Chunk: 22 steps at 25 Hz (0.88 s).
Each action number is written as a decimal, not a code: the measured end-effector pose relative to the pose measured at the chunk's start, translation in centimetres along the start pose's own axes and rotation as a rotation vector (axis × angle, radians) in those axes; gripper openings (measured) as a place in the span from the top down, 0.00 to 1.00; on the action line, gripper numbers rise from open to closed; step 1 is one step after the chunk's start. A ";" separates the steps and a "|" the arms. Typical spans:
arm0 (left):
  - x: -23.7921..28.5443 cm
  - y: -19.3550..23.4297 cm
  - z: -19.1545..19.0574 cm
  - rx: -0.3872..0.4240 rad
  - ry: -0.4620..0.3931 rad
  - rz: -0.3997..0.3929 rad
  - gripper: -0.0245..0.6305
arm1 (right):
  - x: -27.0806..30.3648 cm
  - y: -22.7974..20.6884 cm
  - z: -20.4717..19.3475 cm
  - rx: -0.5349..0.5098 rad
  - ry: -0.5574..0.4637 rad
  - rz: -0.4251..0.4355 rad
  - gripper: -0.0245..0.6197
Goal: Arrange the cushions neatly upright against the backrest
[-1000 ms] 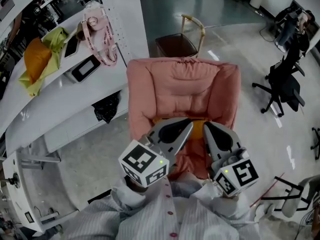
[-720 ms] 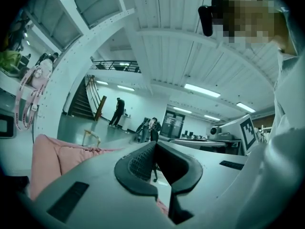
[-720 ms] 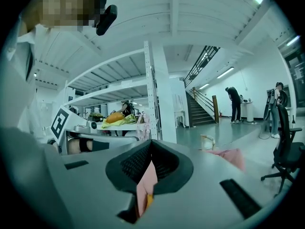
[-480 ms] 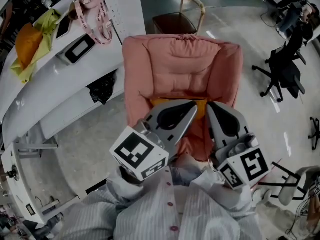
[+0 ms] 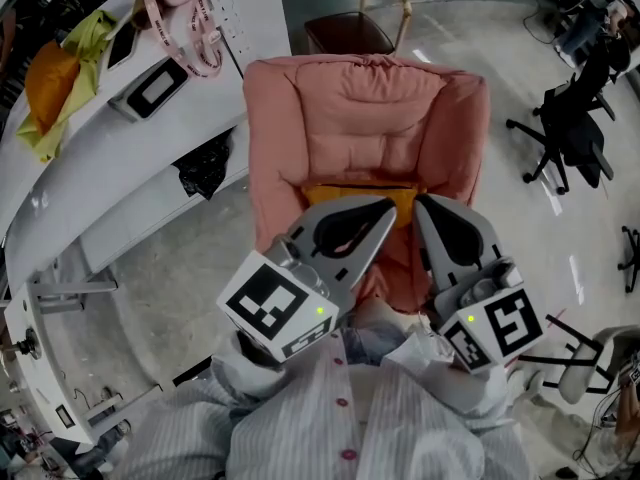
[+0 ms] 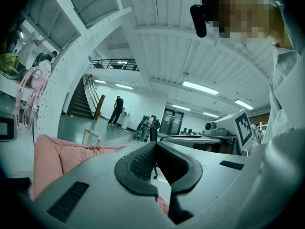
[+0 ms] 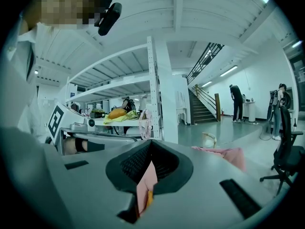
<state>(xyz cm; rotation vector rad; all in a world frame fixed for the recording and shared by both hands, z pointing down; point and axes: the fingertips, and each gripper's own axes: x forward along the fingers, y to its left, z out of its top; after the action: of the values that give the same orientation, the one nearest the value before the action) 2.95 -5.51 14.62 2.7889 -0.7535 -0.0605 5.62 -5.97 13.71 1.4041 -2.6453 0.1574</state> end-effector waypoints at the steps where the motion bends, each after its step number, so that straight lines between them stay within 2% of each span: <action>1: 0.0 0.0 0.0 0.001 0.002 -0.001 0.95 | 0.1 0.0 -0.1 0.001 0.003 0.001 0.94; 22: 0.5 1.9 -0.2 0.005 0.019 0.007 0.95 | 1.1 -0.7 -0.5 0.020 0.012 -0.009 0.94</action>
<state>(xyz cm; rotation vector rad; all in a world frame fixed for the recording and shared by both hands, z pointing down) 2.50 -7.31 15.34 2.7878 -0.7594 -0.0314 5.65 -7.21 14.42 1.4166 -2.6346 0.1909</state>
